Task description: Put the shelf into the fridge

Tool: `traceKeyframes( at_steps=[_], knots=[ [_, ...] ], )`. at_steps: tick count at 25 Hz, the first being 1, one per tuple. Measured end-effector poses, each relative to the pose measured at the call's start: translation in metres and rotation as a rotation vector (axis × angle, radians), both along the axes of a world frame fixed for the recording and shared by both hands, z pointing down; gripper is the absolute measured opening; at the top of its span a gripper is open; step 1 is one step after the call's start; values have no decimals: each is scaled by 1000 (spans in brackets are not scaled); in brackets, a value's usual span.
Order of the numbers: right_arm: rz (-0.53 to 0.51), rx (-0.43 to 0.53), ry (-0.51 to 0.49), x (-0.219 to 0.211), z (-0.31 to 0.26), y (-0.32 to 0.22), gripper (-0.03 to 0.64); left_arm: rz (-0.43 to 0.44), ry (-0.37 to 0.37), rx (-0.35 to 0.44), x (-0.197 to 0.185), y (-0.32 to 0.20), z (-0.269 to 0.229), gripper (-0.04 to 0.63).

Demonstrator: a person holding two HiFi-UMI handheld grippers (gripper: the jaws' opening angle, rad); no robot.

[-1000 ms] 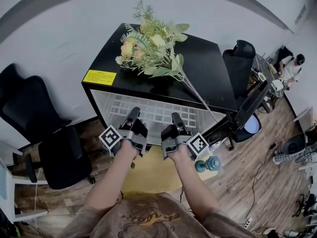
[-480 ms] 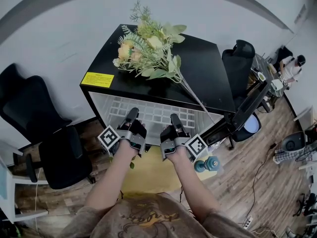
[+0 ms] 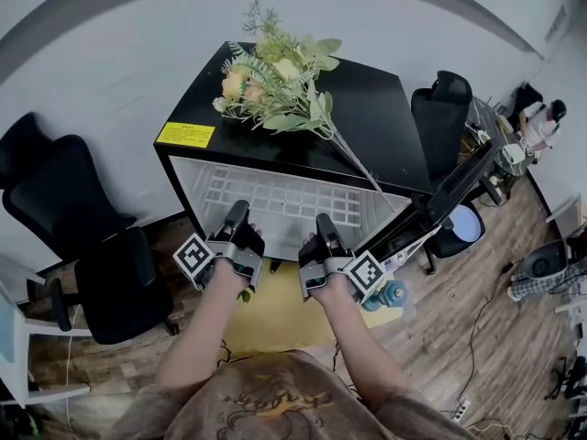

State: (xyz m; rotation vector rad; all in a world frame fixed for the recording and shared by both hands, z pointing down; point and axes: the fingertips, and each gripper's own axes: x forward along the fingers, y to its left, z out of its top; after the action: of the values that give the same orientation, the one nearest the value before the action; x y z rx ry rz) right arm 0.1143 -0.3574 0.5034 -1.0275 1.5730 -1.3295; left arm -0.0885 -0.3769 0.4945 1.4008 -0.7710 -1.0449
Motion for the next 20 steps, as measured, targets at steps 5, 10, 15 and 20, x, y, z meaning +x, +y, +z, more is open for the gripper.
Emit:
traceKeyframes(
  at_steps=[5, 10, 15, 20],
  knots=[
    [-19, 13, 9, -1, -1, 21, 11, 9, 5, -8, 0, 21, 2, 63],
    [-83, 75, 138, -11, -14, 45, -2, 15, 8, -5, 0, 44, -1, 63],
    [-105, 109, 238, -11, -27, 72, -10, 35, 38, 5, 0, 69, -12, 63],
    [-98, 134, 283, 1, -41, 95, -14, 58, 68, 3, -5, 99, -22, 63]
  ],
)
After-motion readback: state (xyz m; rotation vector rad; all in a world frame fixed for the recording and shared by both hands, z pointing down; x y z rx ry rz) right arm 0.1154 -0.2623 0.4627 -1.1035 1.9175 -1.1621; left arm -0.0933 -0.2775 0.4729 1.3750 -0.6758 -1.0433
